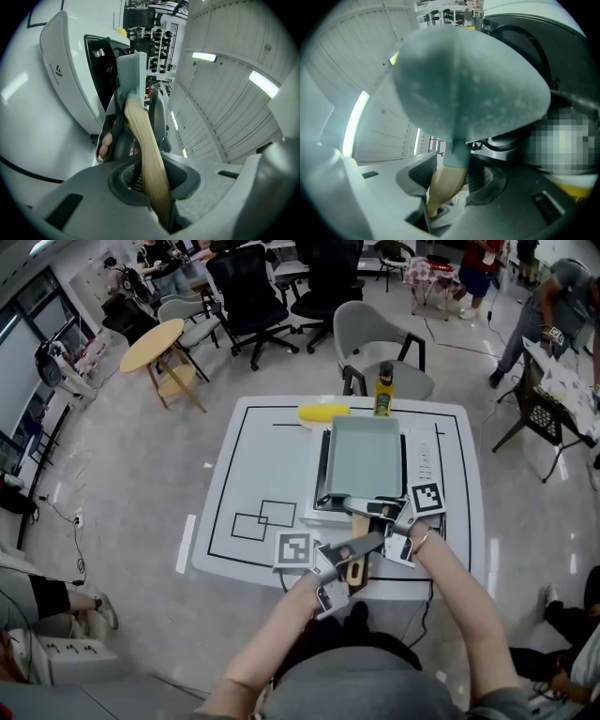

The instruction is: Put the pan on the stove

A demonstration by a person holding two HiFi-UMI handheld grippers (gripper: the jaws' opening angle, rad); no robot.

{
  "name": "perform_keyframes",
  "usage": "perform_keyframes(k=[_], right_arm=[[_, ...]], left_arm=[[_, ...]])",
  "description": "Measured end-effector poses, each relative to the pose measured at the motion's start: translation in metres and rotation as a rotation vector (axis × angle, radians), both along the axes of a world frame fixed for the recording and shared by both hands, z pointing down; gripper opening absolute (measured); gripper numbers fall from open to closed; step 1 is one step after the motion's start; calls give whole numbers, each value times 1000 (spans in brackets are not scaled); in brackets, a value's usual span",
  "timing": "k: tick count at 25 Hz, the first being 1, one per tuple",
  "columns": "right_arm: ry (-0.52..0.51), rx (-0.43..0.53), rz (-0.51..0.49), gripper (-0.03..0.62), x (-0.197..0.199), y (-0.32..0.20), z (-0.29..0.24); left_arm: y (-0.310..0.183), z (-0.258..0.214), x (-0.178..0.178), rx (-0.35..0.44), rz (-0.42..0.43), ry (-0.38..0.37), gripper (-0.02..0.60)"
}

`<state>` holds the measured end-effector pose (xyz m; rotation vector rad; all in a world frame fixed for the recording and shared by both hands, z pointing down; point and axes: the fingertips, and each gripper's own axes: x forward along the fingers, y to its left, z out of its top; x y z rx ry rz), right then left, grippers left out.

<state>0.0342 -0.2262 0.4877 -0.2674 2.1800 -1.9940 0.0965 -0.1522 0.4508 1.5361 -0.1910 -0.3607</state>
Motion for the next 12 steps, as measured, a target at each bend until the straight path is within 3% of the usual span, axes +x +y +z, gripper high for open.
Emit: perform_keyframes(k=[12], right_arm=[[-20, -14, 7, 176, 0, 0, 1]], left_arm=[[0, 2, 0, 6, 3, -37, 65]])
